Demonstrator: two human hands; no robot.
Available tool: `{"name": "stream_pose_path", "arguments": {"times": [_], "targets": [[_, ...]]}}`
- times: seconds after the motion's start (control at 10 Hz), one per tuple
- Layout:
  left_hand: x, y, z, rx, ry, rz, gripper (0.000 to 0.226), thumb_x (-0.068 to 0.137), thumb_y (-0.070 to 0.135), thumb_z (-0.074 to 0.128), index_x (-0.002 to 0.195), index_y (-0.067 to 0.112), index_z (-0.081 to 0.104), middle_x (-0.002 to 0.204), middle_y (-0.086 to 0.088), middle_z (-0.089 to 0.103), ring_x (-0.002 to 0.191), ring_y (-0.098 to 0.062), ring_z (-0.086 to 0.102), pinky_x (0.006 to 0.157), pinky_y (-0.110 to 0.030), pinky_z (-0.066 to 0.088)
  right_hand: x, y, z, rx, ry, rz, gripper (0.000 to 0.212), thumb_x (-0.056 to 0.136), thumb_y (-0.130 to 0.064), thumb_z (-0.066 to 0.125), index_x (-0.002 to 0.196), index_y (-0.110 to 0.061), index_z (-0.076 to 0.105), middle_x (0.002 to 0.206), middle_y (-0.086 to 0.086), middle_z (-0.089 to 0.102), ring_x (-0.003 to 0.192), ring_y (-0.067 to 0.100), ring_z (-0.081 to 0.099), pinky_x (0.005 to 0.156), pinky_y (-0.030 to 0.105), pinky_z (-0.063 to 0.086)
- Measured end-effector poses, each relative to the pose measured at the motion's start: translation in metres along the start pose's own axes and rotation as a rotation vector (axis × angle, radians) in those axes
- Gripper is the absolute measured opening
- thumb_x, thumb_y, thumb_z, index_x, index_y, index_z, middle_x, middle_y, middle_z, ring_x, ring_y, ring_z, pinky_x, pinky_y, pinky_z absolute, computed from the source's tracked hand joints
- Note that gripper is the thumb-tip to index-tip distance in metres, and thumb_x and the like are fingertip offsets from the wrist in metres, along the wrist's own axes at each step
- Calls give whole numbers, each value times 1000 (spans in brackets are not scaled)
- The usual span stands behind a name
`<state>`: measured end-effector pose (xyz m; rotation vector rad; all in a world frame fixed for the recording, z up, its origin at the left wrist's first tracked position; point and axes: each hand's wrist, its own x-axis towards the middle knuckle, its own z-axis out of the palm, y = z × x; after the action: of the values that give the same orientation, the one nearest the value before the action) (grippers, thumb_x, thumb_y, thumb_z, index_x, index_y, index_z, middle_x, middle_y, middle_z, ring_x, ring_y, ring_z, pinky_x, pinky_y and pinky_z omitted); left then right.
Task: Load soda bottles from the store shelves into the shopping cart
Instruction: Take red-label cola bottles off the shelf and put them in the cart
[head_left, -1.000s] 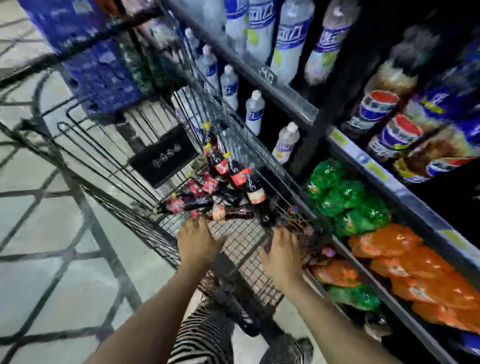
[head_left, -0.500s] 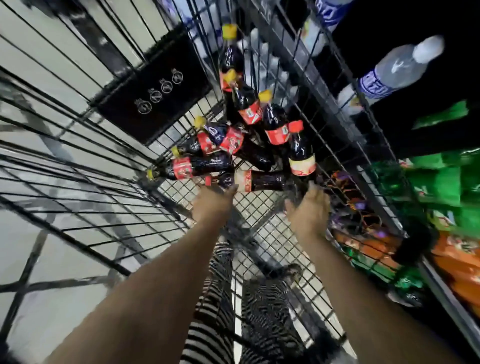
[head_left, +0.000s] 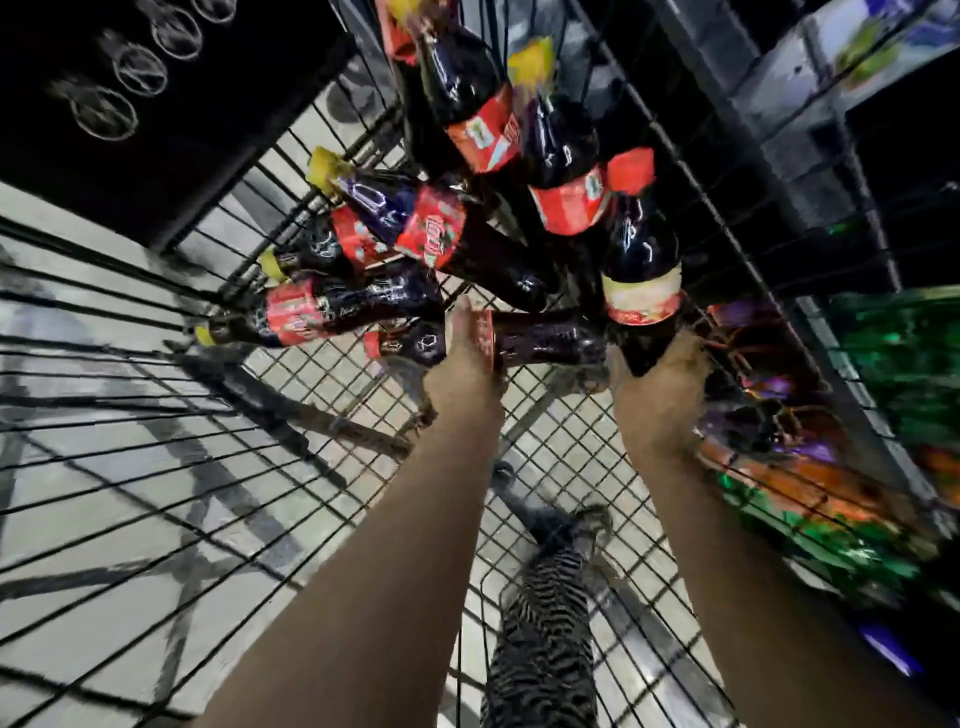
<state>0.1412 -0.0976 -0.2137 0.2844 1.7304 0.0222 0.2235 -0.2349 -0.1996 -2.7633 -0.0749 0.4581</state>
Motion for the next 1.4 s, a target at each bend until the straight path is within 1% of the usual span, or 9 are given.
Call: {"name": "stream_pose_path", "arguments": {"times": [0.3,0.4,0.5,0.6,0.8,0.9,1.1,1.3,1.4], "targets": [[-40,7,-15,-51,86,190,83,72,57,74,132,8,44,119,-6,60,102,-24,62,89,-39,54,-32,-9,-32,139,-64,-18,56,76,-23,77,119,1,51,111,22,59,100,34,59,75,27,44],[-76,10,-34,83,83,359,70,79,48,73,133,11,47,106,5,57,95,-17,61,73,-25,53,-67,-18,-63,349,-117,59,46,77,-14,77,115,-1,55,102,9,63,90,19,61,69,3,40],[-120,9,-60,282,41,521,51,82,49,70,119,19,53,86,10,59,65,-2,55,42,-4,38,-111,-21,-100,526,-199,138,36,78,-16,76,107,-9,56,94,3,67,86,17,63,68,9,44],[-166,0,-86,422,-94,674,40,81,47,72,104,26,47,90,11,63,69,-3,63,58,-5,40,-154,-16,-139,630,-202,169,30,80,-19,75,103,-18,55,87,-4,65,84,16,63,64,12,43],[-251,-36,-126,718,-386,928,65,61,71,74,112,33,59,101,8,72,95,-22,68,95,-43,48,-239,30,-227,778,-114,138,24,81,-11,73,90,-26,58,89,-3,69,80,7,64,67,12,46],[-306,-72,-137,766,-419,1026,42,61,67,77,95,64,52,97,-1,73,84,-34,70,77,-56,55,-281,67,-270,813,-33,142,21,81,-14,74,90,-24,57,87,1,68,78,14,63,69,25,47],[-396,-179,-159,735,-580,1187,61,55,69,76,101,33,63,100,6,71,97,-16,67,91,-40,52,-370,159,-344,986,142,205,17,84,-8,70,91,-5,55,68,11,60,49,9,52,46,18,39],[-457,-297,-173,855,-833,1139,37,77,39,77,105,21,59,91,8,68,79,-5,64,70,-20,53,-451,257,-400,1056,290,234,13,84,2,65,88,-3,53,60,2,54,41,0,51,39,8,35],[-480,-347,-168,952,-973,1136,41,74,27,83,108,17,62,96,5,70,87,-8,65,80,-20,50,-482,298,-413,1075,382,262,16,83,-3,68,94,2,57,62,1,57,46,2,52,41,10,38]]}}
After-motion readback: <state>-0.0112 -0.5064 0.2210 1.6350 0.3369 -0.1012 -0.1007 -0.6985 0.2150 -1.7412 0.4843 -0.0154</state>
